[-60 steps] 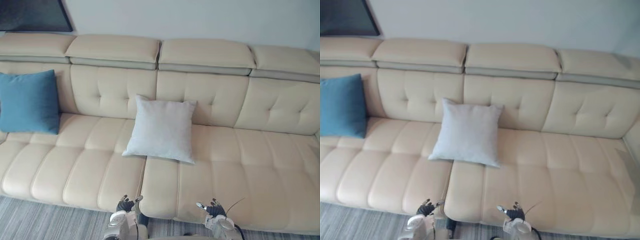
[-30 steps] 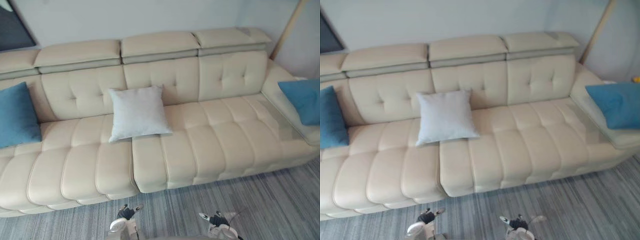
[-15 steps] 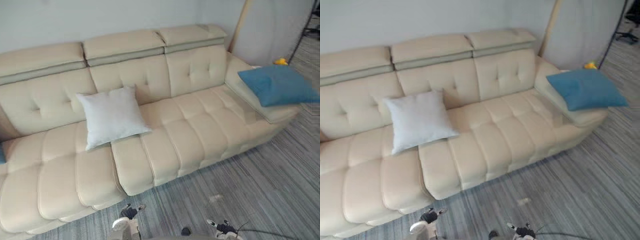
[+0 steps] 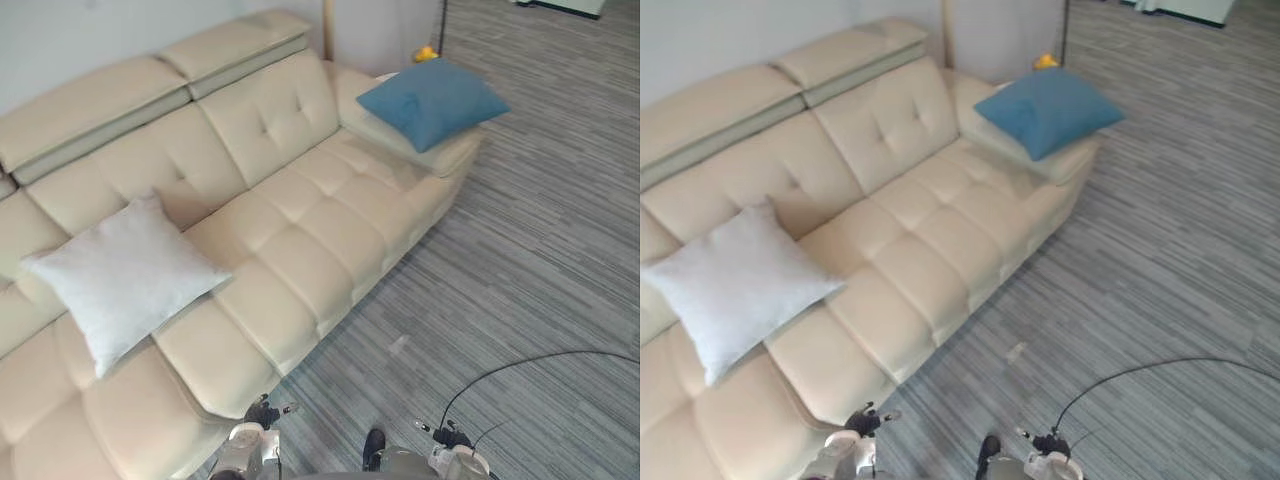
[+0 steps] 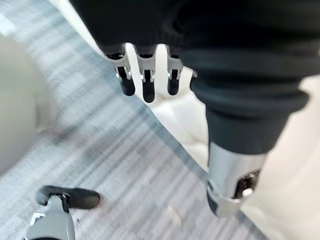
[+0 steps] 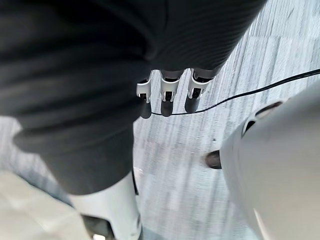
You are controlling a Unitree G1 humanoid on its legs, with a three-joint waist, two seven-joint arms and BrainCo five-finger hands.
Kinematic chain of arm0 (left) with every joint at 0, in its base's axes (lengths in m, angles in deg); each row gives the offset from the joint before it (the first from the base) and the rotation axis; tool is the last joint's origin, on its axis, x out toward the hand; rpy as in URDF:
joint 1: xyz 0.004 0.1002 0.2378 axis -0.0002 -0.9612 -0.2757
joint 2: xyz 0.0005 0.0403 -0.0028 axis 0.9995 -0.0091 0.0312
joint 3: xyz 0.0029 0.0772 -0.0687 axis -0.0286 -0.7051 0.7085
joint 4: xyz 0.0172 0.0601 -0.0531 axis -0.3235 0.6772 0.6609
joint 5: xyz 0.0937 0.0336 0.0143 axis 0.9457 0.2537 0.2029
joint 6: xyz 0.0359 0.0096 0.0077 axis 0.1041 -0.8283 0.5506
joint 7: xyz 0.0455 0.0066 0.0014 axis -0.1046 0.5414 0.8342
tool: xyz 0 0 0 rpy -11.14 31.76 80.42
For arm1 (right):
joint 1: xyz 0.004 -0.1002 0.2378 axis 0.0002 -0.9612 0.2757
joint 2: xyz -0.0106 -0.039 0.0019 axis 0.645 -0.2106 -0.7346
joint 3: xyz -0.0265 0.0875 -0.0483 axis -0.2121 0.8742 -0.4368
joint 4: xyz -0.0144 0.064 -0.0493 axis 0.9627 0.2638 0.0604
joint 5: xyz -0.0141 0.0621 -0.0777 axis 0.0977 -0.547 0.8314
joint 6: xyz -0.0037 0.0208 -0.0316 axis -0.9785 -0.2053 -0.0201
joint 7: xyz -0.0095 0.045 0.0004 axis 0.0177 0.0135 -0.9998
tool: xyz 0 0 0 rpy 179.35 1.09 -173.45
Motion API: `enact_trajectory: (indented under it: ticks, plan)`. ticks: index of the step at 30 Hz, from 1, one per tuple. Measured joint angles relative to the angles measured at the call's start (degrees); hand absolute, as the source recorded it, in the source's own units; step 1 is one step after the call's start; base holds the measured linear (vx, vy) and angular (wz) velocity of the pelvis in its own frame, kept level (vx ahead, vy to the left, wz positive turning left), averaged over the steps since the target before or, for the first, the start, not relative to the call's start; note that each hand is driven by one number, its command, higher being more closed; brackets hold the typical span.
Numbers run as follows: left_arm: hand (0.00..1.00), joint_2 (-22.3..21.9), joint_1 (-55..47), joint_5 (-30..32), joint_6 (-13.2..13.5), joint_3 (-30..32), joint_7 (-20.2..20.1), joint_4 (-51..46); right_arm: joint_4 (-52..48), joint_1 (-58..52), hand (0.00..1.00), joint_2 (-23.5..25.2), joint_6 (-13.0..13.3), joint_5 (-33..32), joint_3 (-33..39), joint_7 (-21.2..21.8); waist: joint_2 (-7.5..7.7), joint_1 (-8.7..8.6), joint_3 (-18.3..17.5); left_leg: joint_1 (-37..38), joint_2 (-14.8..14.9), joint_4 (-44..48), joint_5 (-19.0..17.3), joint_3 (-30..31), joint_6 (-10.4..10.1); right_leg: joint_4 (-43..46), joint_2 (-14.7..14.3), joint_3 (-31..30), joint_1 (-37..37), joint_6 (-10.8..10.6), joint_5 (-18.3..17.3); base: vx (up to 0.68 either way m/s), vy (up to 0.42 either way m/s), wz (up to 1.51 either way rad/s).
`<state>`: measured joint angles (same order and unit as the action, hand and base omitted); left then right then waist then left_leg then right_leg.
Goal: Pick up cushions and gather them together orderly.
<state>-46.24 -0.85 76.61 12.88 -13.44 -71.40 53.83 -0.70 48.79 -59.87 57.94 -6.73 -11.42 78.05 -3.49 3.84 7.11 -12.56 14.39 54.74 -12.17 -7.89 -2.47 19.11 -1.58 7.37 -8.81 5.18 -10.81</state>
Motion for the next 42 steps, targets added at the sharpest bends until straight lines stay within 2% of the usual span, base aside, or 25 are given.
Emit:
enact_trajectory:
  ticks: [2, 3, 6, 9, 10, 11, 12, 14, 15, 17, 19, 21, 23, 24, 25, 27, 29, 30, 31, 33, 37, 39, 40, 41, 42]
  plan:
    - [0.0, -0.2, 0.0, -0.2, 0.1, 0.0, 0.0, -1.4, -0.1, -0.3, 0.0, 0.0, -0.1, -0.7, 0.2, -0.5, 0.64, -0.08, 0.5, -3.8, -3.4, -3.5, -2.9, 2.0, -1.3, -0.3, 0.0, -2.3, 0.2, 0.1, -0.1, 0.12, 0.016, -0.76]
    - [0.0, -0.3, -0.1, -0.4, 0.2, 0.0, 0.0, -2.5, -0.1, -0.7, 0.0, 0.0, -0.2, -1.0, 0.3, -0.6, 1.09, 0.23, 0.9, -5.2, -6.0, -11.4, -3.2, 2.8, -1.7, -0.8, 0.0, -4.1, 0.4, 0.0, -0.2, 0.15, 0.059, -0.77]
    - [0.0, -0.5, 0.0, -1.4, 0.6, 0.1, 0.0, -2.9, -0.3, -0.8, 0.0, 0.1, -0.2, -1.0, 0.3, -0.7, 1.11, 0.89, 0.9, -6.3, -9.6, -26.9, -1.8, 5.9, -2.1, -1.0, -0.8, -8.0, 0.6, -0.6, -0.9, 0.2, 0.098, -0.82]
    - [0.0, -0.2, -0.4, -1.8, 0.9, 0.3, 0.0, -3.3, -1.7, -1.4, 0.0, 1.4, -0.3, -0.7, 1.0, -0.7, 1.61, 2.49, -0.4, -4.9, -11.0, -31.1, 2.6, 6.7, 0.6, 1.5, -1.9, -14.7, 0.0, -2.2, -4.0, 0.29, 0.202, -1.04]
    - [0.0, 0.1, -0.7, -1.8, 1.0, 0.6, 0.0, -3.4, -1.8, -1.7, 0.0, 1.5, -0.4, -0.5, 1.0, -0.7, 2.39, 2.55, -0.8, -4.3, -11.3, -31.2, 2.3, 5.5, 0.7, 2.1, -1.6, -15.8, -0.2, -3.4, -4.8, 0.35, 0.221, -1.2]
    - [0.0, 0.7, -1.2, -1.7, 0.9, 0.6, 0.0, -3.3, -1.8, -2.6, 0.0, 2.6, -0.4, -0.3, 0.2, -0.5, 4.69, 2.54, -2.1, -2.0, -12.3, -32.9, 0.7, 1.9, 1.0, 8.4, -0.1, -17.6, -1.3, -7.2, -6.5, 0.36, 0.195, -1.06]
    - [0.0, 1.3, -1.2, -1.7, 0.7, 0.5, 0.1, -3.1, -2.2, -2.3, 0.0, 3.1, -0.4, -0.3, 0.0, -0.3, 5.86, 2.44, -2.1, 0.7, -13.1, -33.0, -0.2, -0.5, 1.7, 20.2, 1.5, -17.2, -4.4, -13.1, -7.0, 0.37, 0.19, -0.91]
    - [0.0, 1.6, -1.1, -1.7, 0.1, -1.0, 0.3, -2.7, -3.1, -2.6, 0.0, 3.0, -0.4, -0.3, 0.0, -0.2, 5.53, 1.37, -1.8, 4.6, -13.7, -32.7, -2.5, -1.9, 3.1, 32.3, 4.3, -12.8, -7.6, -15.6, -3.8, 0.44, 0.181, -0.48]
    - [0.0, 1.6, -1.0, -1.8, -0.1, -2.2, 0.4, -2.4, -3.6, -2.4, 0.0, 2.9, -0.4, -0.2, 0.0, -0.1, 5.24, 1.24, -1.6, 7.6, -13.5, -33.4, -3.9, -3.5, 3.4, 37.7, 6.8, -8.9, -9.9, -12.5, -3.8, 0.45, 0.144, -0.43]
    - [0.0, 1.7, -0.6, -1.8, -0.3, -2.3, 0.7, -2.3, -3.7, -1.6, 0.0, 3.0, -0.3, 0.0, 0.0, -0.1, 4.8, 1.08, -1.4, 11.7, -12.6, -36.4, -4.7, -5.0, 3.2, 37.7, 8.2, -4.2, -12.5, -10.0, -5.2, 0.37, 0.04, -0.53]
    - [0.0, 1.6, 0.0, -1.9, -0.4, -2.3, 0.9, -1.9, -3.6, -0.5, 0.0, 2.9, -0.3, 0.4, 0.0, -0.1, 4.03, 0.95, -0.9, 15.7, -11.4, -40.3, -4.5, -6.2, 2.9, 32.3, 8.1, 0.2, -13.8, -8.7, -6.0, 0.39, -0.017, -0.44]
    - [0.0, 1.9, 0.7, -2.2, -0.3, -3.0, 1.0, -1.3, -3.4, 0.2, 0.0, 2.8, 0.0, 1.5, 0.1, -0.1, 3.64, -0.7, -0.7, 19.2, -10.5, -44.6, -4.3, -7.2, 2.6, 19.9, 7.5, 4.7, -15.1, -7.7, -4.7, 0.44, -0.093, -0.19]
    - [0.0, 2.5, 1.2, -2.2, -0.2, -4.3, 0.9, 0.3, -2.4, 1.0, 0.0, 2.3, -0.1, 1.8, 0.9, -0.1, 3.84, -1.41, -0.8, 20.8, -11.2, -46.8, -4.2, -6.6, 2.4, 7.5, 6.4, 4.0, -15.4, -7.1, 1.3, 0.49, -0.164, 0.02]
    - [0.0, 1.8, 1.7, -2.0, -0.3, -4.4, 0.7, 2.2, 0.3, 0.6, 0.0, 1.2, -0.3, 1.9, 3.0, -0.1, 2.86, -1.9, -0.7, 22.7, -10.6, -46.2, -4.0, -3.0, 1.9, 6.1, 5.6, 3.2, -14.2, -1.8, 6.7, 0.43, -0.152, -0.04]
    - [0.0, 1.4, 1.4, -1.9, -0.3, -4.3, 0.6, 2.3, 0.8, 0.6, 0.0, 0.8, -0.3, 1.9, 3.5, -0.2, 2.03, -1.82, -0.8, 22.7, -9.9, -45.4, -3.5, -2.3, 1.1, 6.0, 5.1, 3.3, -13.6, -1.6, 6.2, 0.63, -0.246, -0.13]
    - [0.0, 0.2, 0.6, -1.7, -0.3, -3.2, 0.6, 2.5, 0.7, 0.2, 0.0, 0.2, -0.4, 1.8, 4.7, -0.3, 0.28, -1.76, -0.8, 20.7, -8.7, -37.3, -1.8, 0.7, -1.8, 5.3, 4.0, 3.5, -10.8, -0.6, 3.4, 0.46, -0.191, -0.1]
    - [0.0, -0.7, 0.5, -1.8, -0.3, -1.5, 0.4, 2.3, 0.6, -0.3, 0.0, 0.3, -0.4, 1.6, 4.1, -0.3, -0.19, -1.91, -0.8, 13.2, -7.0, -18.8, 3.2, 2.7, -4.2, 2.1, 3.2, 4.6, -5.4, 0.0, 1.6, 0.48, -0.18, 0.2]
    - [0.0, -0.9, 0.6, -1.8, -0.2, -1.5, 0.4, 1.5, 0.6, -0.1, 0.0, 0.2, -0.4, 1.4, 3.1, -0.4, 0.34, -1.79, -0.3, 9.5, -6.0, -10.0, 4.4, 3.2, -4.5, 0.1, 2.6, 4.8, -2.3, 0.3, 1.1, 0.51, -0.163, 0.21]
    - [0.0, -0.7, 0.2, -1.8, 0.0, -1.5, 0.3, 0.4, 0.6, -0.1, 0.0, 0.6, -0.4, 0.8, 1.3, -0.5, 1.23, -0.59, 0.2, 4.0, -5.2, -0.4, 2.6, 2.0, -2.4, -3.6, 2.2, 4.7, 3.6, 0.8, 0.2, 0.4, -0.111, 0.11]
    - [0.0, -0.4, 0.3, -1.9, 0.2, -1.7, 0.2, -1.4, 0.6, 0.5, 0.0, 1.2, -0.4, 0.6, 1.2, -0.6, 1.84, -0.26, 0.5, -1.3, -5.1, -1.1, 0.2, -0.2, -1.5, -6.2, 2.3, 4.7, 8.1, 0.6, -0.6, 0.36, -0.077, -0.05]
    - [0.0, -0.8, 0.1, -2.5, 0.6, -1.7, 0.2, -2.1, 0.2, 1.7, 0.0, 1.6, -0.4, -0.5, 1.3, -0.7, 1.45, 0.26, 0.3, -5.6, -8.1, -24.5, -0.3, -3.5, -0.9, -11.1, 2.8, 3.7, 14.1, -1.4, -1.9, 0.3, 0.014, -0.13]
    - [0.0, -0.9, 0.1, -2.4, 0.8, -2.3, 0.1, -2.2, 0.5, 1.0, 0.0, 1.3, -0.4, -0.5, 1.3, -0.7, 0.54, 1.09, -0.3, -5.5, -10.5, -40.0, 5.0, -1.9, -1.4, -13.2, 2.6, 2.5, 17.3, -3.1, -4.0, 0.51, 0.166, -0.28]
    - [0.0, -0.9, 0.1, -2.4, 0.9, -2.6, 0.1, -2.1, 0.8, 0.9, 0.0, 1.1, -0.5, -0.5, 1.3, -0.8, 0.46, 1.53, -0.5, -5.5, -11.1, -41.0, 9.8, -0.8, -0.7, -13.5, 2.7, 1.5, 18.2, -3.9, -4.9, 0.59, 0.237, -0.43]
    - [0.0, 0.0, 0.0, -2.4, 0.9, -3.5, 0.0, -2.0, 1.0, 0.9, 0.0, 1.5, -0.9, -0.4, 1.4, -0.7, 1.84, 2.1, -1.2, -5.4, -13.2, -40.4, 12.8, -0.2, 2.2, -13.4, 4.6, 0.2, 18.9, -5.5, -6.3, 0.45, 0.158, -0.39]
    - [0.0, 0.4, 0.0, -2.4, 0.7, -3.8, -0.1, -1.5, 0.9, 0.8, 0.0, 1.8, -0.9, -0.4, 1.7, -0.7, 3.3, 2.1, -2.7, -5.2, -15.3, -39.8, 10.1, -1.3, 4.2, -11.7, 7.1, -0.7, 18.7, -6.8, -7.0, 0.61, 0.171, -0.29]
